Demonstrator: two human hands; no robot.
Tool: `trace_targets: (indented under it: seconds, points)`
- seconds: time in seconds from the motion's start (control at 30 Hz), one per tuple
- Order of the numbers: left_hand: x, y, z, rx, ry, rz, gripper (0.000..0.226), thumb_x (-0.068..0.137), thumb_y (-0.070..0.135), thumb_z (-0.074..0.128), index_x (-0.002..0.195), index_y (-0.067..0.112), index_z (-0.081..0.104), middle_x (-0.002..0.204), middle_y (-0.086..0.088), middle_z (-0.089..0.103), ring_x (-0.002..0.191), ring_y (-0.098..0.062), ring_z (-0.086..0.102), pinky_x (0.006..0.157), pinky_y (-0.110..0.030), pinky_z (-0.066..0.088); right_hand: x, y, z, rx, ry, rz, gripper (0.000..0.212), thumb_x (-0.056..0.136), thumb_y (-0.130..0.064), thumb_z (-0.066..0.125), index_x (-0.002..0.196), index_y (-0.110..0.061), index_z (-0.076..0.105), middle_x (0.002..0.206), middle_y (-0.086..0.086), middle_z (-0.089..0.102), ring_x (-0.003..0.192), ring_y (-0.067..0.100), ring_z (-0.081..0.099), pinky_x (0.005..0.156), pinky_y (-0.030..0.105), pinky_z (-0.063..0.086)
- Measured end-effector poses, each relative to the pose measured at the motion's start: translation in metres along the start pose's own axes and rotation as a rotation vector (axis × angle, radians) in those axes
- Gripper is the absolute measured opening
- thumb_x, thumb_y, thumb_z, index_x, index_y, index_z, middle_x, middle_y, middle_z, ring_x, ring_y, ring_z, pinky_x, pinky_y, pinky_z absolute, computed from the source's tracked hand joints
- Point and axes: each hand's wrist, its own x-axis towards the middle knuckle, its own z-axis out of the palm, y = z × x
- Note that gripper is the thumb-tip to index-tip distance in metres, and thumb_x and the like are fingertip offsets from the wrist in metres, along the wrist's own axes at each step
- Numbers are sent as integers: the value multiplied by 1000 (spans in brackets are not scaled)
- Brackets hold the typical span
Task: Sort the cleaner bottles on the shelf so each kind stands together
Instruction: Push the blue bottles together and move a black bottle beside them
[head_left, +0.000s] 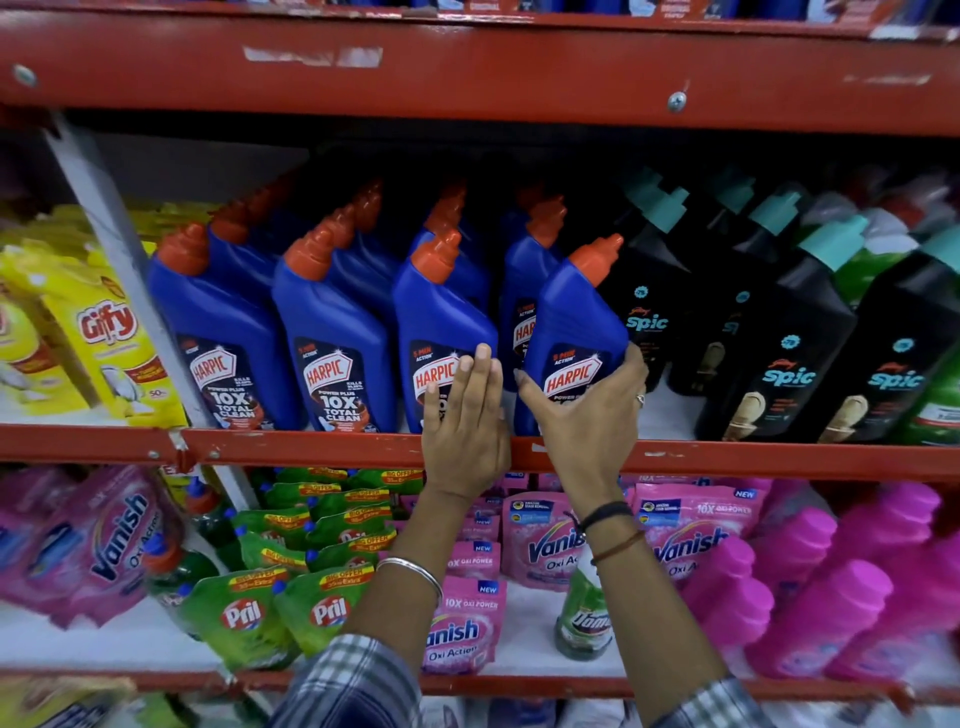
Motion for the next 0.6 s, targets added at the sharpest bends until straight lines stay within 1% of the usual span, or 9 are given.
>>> trace_targets:
  seconds: [0.17, 0.33, 0.4, 0.43, 0.47, 0.53, 0.57, 0.6]
  points:
    - [0, -1, 0, -15, -7, 2, 56, 104, 27, 19, 155, 8, 9, 164, -5, 1, 151, -17, 6, 123, -41, -2, -6, -3, 3, -30, -3, -17, 115, 59, -67, 73, 142, -5, 24, 145, 16, 39, 128, 35, 45, 93, 51, 51]
    - [1, -1, -3, -11, -21, 0, 56, 103, 28, 21, 155, 8, 8, 164, -4, -1, 151, -16, 5, 123, -40, -2, -9, -4, 2, -82, -37, -42, 113, 68, -72, 66, 146, -5, 20, 148, 17, 35, 131, 34, 42, 94, 49, 50]
    - [2, -1, -5, 3, -16, 3, 58, 102, 27, 25, 155, 8, 9, 164, -4, 0, 151, -17, 5, 122, -41, -2, -12, 0, -5, -49, -58, -47, 107, 71, -74, 62, 146, -8, 22, 148, 14, 36, 132, 31, 42, 95, 49, 50]
    - [3, 0, -6, 12, -13, 3, 60, 101, 27, 28, 155, 8, 10, 164, -4, 1, 151, -17, 6, 122, -40, -2, -12, 4, -11, -10, -59, -58, 101, 73, -72, 61, 144, -11, 26, 145, 11, 40, 130, 28, 44, 97, 47, 49]
    - [3, -1, -6, 16, -9, 1, 62, 99, 28, 31, 154, 7, 11, 164, -4, 1, 151, -17, 6, 122, -40, -2, -13, 9, -19, 43, -54, -79, 93, 75, -70, 61, 142, -12, 31, 140, 7, 43, 127, 23, 46, 99, 42, 47]
    - [3, -1, -7, 29, 4, 1, 66, 96, 30, 36, 154, 7, 13, 164, -4, 3, 151, -17, 7, 123, -40, -2, -11, 24, -39, 167, -9, -137, 78, 80, -65, 61, 134, -13, 39, 130, -2, 45, 119, 12, 48, 100, 25, 42]
    - [2, -2, -6, 39, 9, 1, 67, 96, 31, 37, 154, 7, 14, 164, -4, 3, 151, -17, 7, 123, -40, -2, -8, 33, -50, 208, 30, -163, 71, 82, -61, 61, 131, -12, 42, 125, -4, 45, 115, 10, 48, 99, 19, 39]
    - [2, -1, -5, 44, 13, 2, 67, 96, 32, 37, 154, 6, 14, 164, -5, 3, 151, -18, 7, 123, -40, -2, -1, 44, -64, 220, 80, -182, 65, 84, -55, 62, 128, -10, 44, 122, -3, 45, 112, 10, 49, 98, 17, 38]
